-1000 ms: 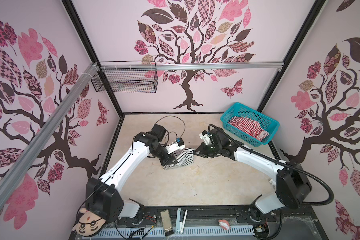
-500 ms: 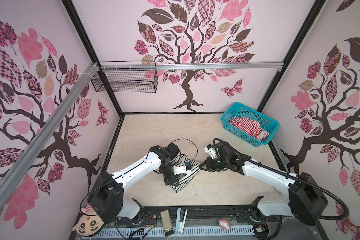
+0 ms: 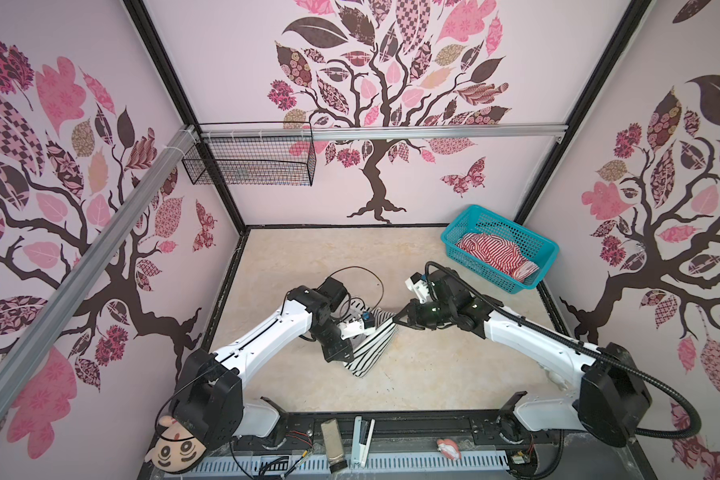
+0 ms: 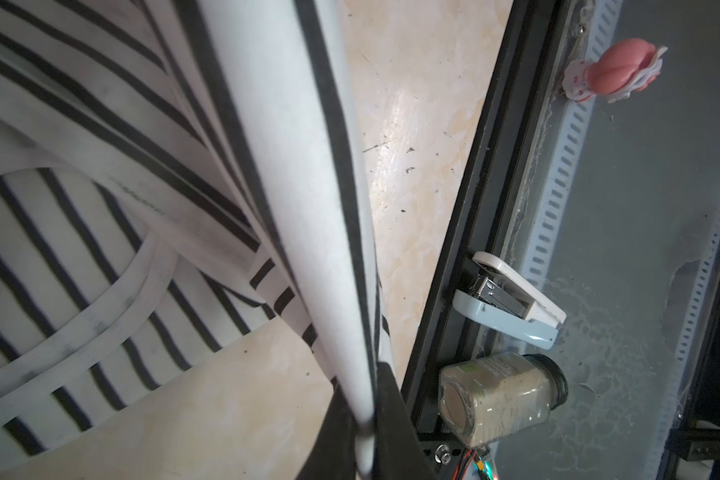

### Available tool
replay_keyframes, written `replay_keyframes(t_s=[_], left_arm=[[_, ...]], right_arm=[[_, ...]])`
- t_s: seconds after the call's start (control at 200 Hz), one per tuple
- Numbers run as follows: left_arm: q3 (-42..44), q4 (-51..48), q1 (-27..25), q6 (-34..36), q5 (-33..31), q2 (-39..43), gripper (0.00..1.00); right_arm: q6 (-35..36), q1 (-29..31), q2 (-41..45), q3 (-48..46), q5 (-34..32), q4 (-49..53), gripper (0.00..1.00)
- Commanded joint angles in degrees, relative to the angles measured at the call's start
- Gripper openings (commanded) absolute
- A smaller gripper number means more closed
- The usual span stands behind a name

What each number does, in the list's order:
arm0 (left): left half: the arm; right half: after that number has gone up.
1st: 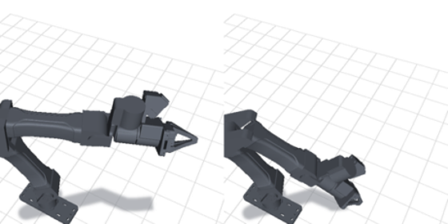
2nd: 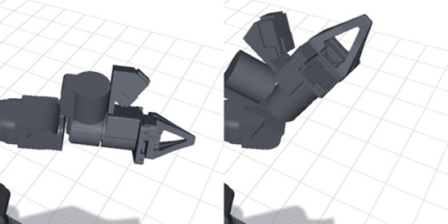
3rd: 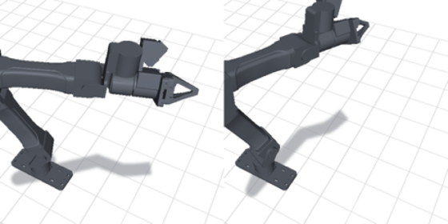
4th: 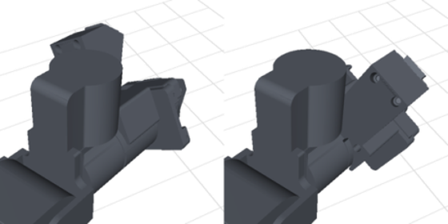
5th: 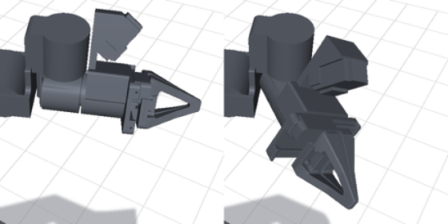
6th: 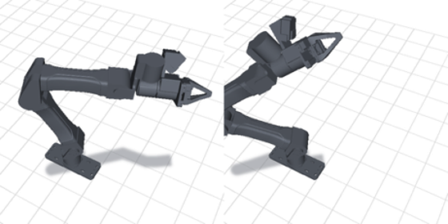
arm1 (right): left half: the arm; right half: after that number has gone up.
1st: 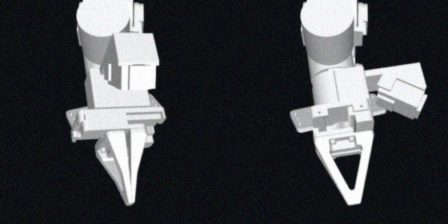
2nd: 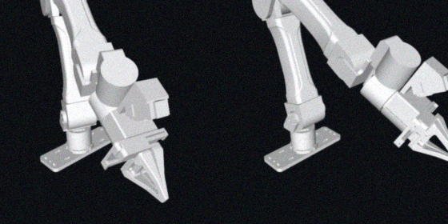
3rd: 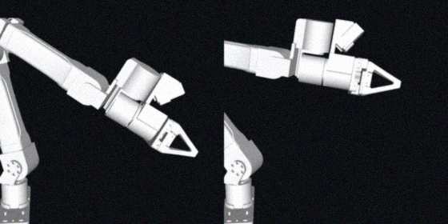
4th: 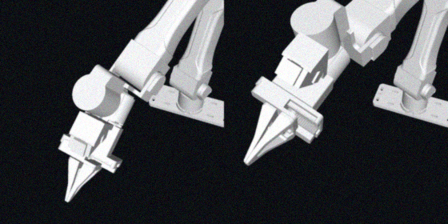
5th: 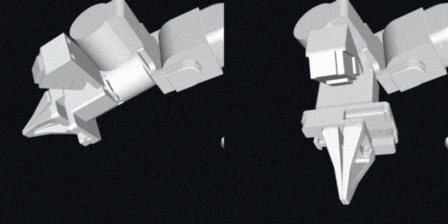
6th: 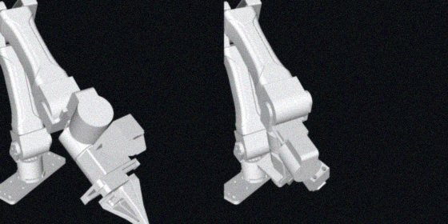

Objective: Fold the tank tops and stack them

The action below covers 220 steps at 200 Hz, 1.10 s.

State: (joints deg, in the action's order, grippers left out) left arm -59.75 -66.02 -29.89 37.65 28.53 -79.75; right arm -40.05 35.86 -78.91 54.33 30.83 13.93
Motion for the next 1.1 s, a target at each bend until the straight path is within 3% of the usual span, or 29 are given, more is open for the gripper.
replay_keyframes(t_s=[0.0,0.29,0.5,0.65,0.82,1.096], left_arm=[[-2.40,-2.97,4.74,4.63,0.13,0.39,0.10],[-7.41,0.07,19.73,11.61,1.89,-9.72,0.09],[-15.30,8.39,30.27,7.44,3.79,-22.21,0.09],[-16.82,17.67,31.29,4.01,-2.25,-27.83,0.15],[-22.10,23.97,31.30,0.34,-5.89,-34.01,0.20],[-23.84,27.04,31.03,-1.77,0.64,-32.33,0.21]], right_arm=[[1.12,-0.41,-5.45,6.79,-1.24,0.75,0.00],[2.39,-0.44,-24.70,25.26,1.60,2.41,0.00],[1.66,-0.36,-39.03,40.10,2.52,4.72,0.00],[0.87,-0.40,-48.45,48.37,2.64,5.71,0.00],[1.77,-1.12,-54.45,53.99,-2.59,9.36,0.00],[1.17,-2.75,-51.39,46.78,-4.37,5.91,0.00]])
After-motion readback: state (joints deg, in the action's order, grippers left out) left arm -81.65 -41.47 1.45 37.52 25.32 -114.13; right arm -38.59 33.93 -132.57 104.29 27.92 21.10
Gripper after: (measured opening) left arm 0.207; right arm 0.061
